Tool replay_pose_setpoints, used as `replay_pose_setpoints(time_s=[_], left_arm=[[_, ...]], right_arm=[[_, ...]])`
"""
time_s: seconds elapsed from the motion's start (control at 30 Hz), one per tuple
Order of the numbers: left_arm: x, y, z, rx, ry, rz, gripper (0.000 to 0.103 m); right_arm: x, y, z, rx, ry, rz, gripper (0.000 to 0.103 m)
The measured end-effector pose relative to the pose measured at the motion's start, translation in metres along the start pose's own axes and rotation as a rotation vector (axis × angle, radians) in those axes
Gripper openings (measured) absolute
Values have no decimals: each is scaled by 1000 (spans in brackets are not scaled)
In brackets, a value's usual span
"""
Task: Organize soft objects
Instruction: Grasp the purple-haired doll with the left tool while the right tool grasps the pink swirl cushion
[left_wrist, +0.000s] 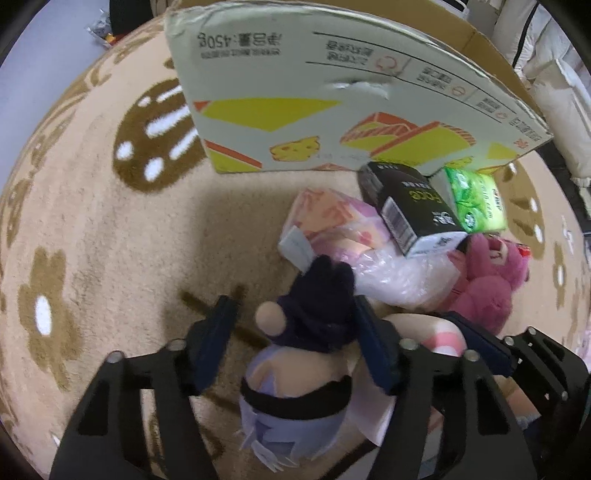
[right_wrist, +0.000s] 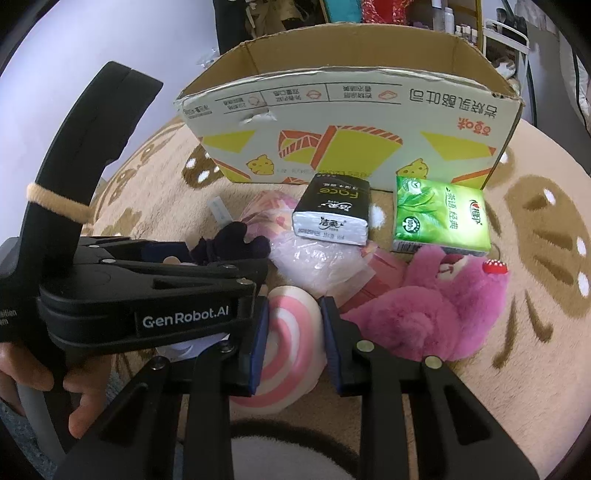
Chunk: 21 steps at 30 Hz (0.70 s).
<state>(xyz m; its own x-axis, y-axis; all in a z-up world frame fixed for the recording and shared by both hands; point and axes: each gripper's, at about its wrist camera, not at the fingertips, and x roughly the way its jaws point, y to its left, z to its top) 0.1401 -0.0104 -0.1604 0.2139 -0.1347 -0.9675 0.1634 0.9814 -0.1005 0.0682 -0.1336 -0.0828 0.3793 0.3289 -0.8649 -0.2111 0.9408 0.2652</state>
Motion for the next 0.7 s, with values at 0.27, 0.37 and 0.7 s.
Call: replay_pose_setpoints(time_s=[0.27, 0.37, 0.7], left_arm=[[-3, -3, -4, 24, -7, -31, 32], [-7, -5, -10, 11, -18, -30, 31], [-36, -2, -17, 6, -93, 22, 30]], right_arm=[[-1, 3, -1, -2, -8, 6, 28], [-5, 2, -1, 0, -14, 11, 26], [-17, -8, 0, 63, -54, 96, 26]])
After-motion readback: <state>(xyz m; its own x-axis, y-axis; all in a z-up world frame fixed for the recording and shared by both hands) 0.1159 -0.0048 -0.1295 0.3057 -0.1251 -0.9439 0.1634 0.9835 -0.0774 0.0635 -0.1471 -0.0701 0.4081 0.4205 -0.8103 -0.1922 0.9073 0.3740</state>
